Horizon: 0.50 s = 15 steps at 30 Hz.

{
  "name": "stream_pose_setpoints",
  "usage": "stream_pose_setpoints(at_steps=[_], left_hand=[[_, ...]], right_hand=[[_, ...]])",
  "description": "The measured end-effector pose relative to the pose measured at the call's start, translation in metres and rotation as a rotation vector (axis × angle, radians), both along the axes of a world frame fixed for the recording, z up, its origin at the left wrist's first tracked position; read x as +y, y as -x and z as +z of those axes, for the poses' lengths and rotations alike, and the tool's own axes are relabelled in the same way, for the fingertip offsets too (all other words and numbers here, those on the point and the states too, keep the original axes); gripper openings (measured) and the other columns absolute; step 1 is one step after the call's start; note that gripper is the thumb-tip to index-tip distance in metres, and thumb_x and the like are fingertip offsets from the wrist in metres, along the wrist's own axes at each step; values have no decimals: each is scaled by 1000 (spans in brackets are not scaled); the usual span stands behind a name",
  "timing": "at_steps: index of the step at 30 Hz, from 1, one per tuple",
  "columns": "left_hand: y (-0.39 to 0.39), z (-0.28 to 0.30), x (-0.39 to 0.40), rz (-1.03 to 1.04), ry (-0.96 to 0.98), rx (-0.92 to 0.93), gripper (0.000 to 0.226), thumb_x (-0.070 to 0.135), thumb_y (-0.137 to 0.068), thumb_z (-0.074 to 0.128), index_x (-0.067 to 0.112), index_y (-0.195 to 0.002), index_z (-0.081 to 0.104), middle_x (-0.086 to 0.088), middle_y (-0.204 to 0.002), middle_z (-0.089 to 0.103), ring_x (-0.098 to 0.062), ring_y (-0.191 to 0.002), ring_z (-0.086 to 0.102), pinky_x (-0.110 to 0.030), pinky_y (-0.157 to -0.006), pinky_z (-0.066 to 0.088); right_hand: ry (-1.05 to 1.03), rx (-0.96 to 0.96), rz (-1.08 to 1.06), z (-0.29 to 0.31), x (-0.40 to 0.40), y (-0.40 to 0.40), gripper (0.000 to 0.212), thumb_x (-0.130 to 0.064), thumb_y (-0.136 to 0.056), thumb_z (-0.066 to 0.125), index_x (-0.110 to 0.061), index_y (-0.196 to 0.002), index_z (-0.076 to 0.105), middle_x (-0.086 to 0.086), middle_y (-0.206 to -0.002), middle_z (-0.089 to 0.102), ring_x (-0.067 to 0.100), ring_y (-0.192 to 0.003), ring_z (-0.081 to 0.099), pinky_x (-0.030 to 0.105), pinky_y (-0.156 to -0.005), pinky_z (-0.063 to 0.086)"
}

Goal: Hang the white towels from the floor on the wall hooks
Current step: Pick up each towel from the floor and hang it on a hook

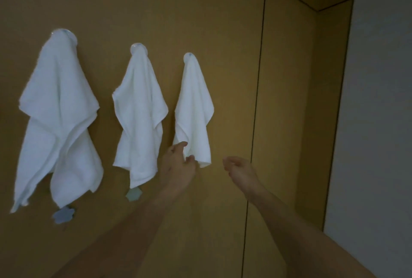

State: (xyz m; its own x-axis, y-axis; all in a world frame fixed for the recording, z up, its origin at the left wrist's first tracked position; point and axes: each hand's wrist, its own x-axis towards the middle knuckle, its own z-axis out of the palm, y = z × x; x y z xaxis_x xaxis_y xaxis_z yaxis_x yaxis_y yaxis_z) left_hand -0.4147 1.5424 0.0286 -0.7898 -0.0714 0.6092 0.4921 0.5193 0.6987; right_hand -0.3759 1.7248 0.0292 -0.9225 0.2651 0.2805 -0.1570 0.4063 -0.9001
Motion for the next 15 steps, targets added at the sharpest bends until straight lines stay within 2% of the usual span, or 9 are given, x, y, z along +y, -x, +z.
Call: stream_pose_setpoints(at_steps=[2, 4, 5, 7, 10, 15], left_hand=[[-18, 1, 16, -69, 18, -21, 44, 31, -93, 55, 28, -137, 48, 1, -141, 48, -20, -115, 55, -43, -96, 50], [-39, 3, 41, -127, 39, -14, 42, 31, -92, 55, 30, -134, 51, 2, -138, 50, -18, -111, 56, -41, -96, 49], [-47, 4, 53, -144, 51, 1, 43, 31, -91, 56, 30, -134, 52, 3, -137, 51, -16, -110, 55, -36, -98, 46], [-70, 6, 86, -212, 94, 29, 44, 32, -90, 57, 28, -134, 53, 2, -135, 52, -13, -105, 53, -27, -93, 41], [-119, 5, 152, -316, 167, 41, 44, 34, -88, 60, 26, -131, 56, -3, -129, 58, -23, -109, 57, -27, -88, 41], [-244, -10, 281, -620, 200, 56, 41, 31, -92, 60, 22, -131, 56, -3, -133, 55, -24, -122, 51, -26, -97, 37]], right_hand=[[-40, 16, -63, 1, 11, -29, 39, -41, -96, 56, -20, -129, 62, 0, -123, 64, 15, -106, 60, 20, -91, 46], [-74, 26, -143, 3, 28, -63, 37, -36, -96, 58, -17, -128, 62, 6, -115, 67, 16, -98, 64, 6, -74, 46], [-120, 20, -173, 5, 35, -77, 38, -37, -96, 58, -19, -128, 62, 5, -113, 68, 17, -99, 64, 6, -75, 47], [-222, -12, -250, 6, 58, -114, 40, -43, -94, 58, -25, -130, 61, 1, -117, 69, 20, -111, 62, 22, -93, 48], [-317, -38, -375, 3, 106, -185, 44, -44, -92, 60, -26, -132, 59, 3, -120, 68, 23, -115, 61, 32, -99, 47], [-437, -122, -659, -21, 200, -345, 48, -48, -90, 60, -30, -134, 56, 0, -123, 66, 17, -115, 60, 28, -94, 44]])
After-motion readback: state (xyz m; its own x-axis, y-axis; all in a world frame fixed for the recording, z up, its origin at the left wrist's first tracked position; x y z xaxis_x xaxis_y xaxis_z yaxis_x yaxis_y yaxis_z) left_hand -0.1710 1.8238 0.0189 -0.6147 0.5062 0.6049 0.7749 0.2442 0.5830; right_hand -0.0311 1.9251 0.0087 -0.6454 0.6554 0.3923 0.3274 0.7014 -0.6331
